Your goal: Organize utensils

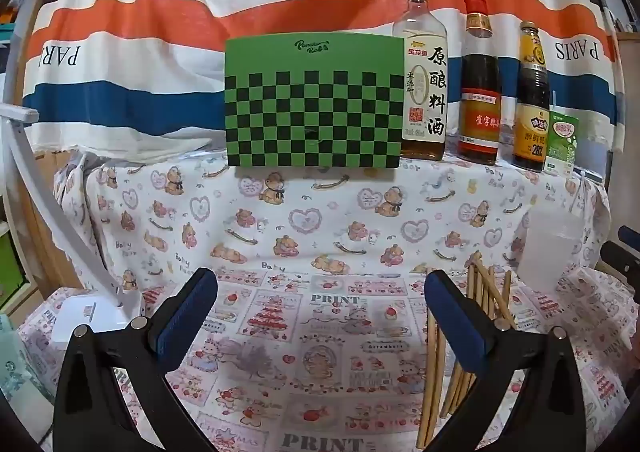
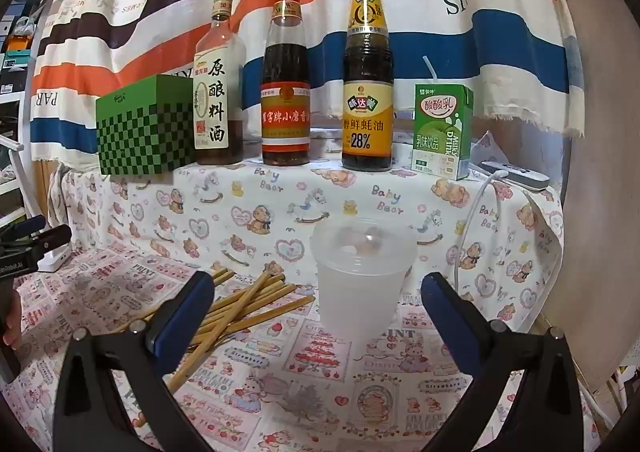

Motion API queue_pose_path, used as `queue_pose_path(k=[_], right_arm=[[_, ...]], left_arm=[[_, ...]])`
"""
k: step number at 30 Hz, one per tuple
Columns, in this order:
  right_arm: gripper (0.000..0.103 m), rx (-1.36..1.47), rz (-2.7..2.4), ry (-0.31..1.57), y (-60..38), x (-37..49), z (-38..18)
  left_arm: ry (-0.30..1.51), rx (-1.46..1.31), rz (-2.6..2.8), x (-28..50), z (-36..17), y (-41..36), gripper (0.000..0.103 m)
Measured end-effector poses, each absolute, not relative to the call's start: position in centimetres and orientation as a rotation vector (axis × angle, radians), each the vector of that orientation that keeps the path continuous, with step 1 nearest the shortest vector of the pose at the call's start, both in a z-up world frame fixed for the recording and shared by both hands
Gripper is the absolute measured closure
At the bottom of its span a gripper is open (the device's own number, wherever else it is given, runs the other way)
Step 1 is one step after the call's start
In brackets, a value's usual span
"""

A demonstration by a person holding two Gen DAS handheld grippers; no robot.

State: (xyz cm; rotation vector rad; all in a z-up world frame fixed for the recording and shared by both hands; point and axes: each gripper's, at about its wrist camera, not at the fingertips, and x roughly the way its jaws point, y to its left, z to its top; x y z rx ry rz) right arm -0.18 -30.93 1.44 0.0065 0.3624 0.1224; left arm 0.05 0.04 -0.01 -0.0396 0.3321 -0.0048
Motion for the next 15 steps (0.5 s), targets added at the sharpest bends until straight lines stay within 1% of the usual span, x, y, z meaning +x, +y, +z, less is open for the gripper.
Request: queue_pose_path(k=[15], right_arm=[[0.000,-0.006,0.132,0.354,-30.83,-0.12,1.41]], left_arm=[[0.316,-0.007,0.018,-0.24,0.19,-0.18,0.000]])
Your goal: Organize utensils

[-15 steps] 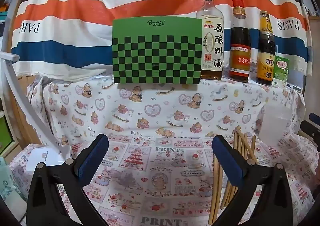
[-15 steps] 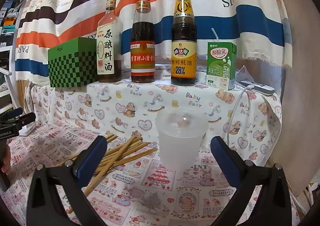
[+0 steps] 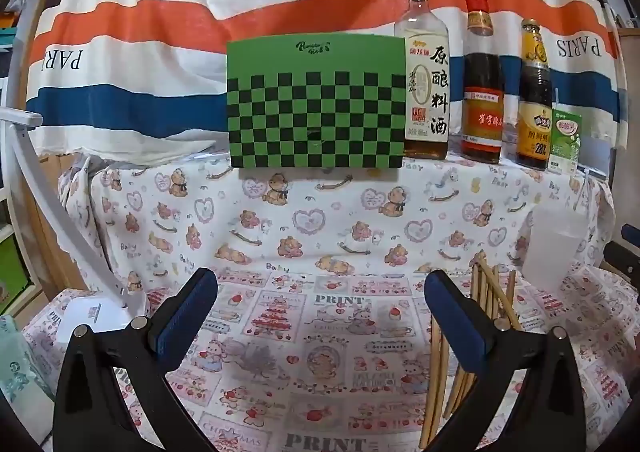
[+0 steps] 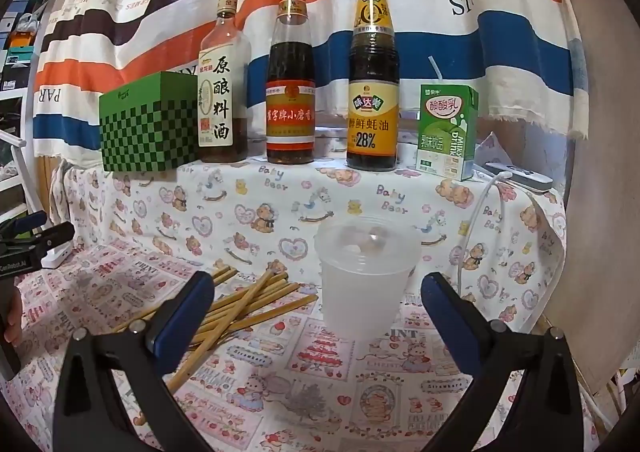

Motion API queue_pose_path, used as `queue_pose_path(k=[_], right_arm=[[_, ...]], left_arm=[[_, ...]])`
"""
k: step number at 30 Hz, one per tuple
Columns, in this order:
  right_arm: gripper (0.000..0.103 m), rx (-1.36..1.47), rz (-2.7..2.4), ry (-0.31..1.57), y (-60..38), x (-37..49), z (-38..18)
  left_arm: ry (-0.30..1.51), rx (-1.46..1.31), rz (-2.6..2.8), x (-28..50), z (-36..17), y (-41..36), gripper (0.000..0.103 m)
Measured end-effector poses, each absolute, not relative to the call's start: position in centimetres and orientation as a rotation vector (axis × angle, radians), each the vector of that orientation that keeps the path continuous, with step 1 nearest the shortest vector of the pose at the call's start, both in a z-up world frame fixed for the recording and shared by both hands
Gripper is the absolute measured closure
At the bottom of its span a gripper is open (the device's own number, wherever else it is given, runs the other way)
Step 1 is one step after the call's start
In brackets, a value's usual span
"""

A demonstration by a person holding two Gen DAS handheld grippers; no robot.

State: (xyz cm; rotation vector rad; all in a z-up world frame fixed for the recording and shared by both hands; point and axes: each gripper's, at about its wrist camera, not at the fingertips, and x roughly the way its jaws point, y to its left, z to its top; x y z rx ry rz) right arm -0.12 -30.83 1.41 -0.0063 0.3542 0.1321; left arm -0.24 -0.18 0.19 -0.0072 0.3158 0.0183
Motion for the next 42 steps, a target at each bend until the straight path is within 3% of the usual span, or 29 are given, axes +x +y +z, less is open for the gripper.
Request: queue_pose_path(k=[42], right_arm=[[0.000,-0.011,0.138,0.361,-30.67,-0.06,1.26]], left_arm=[[0.304,0.012,0.035,-0.37,0.12,-0.63,0.000]])
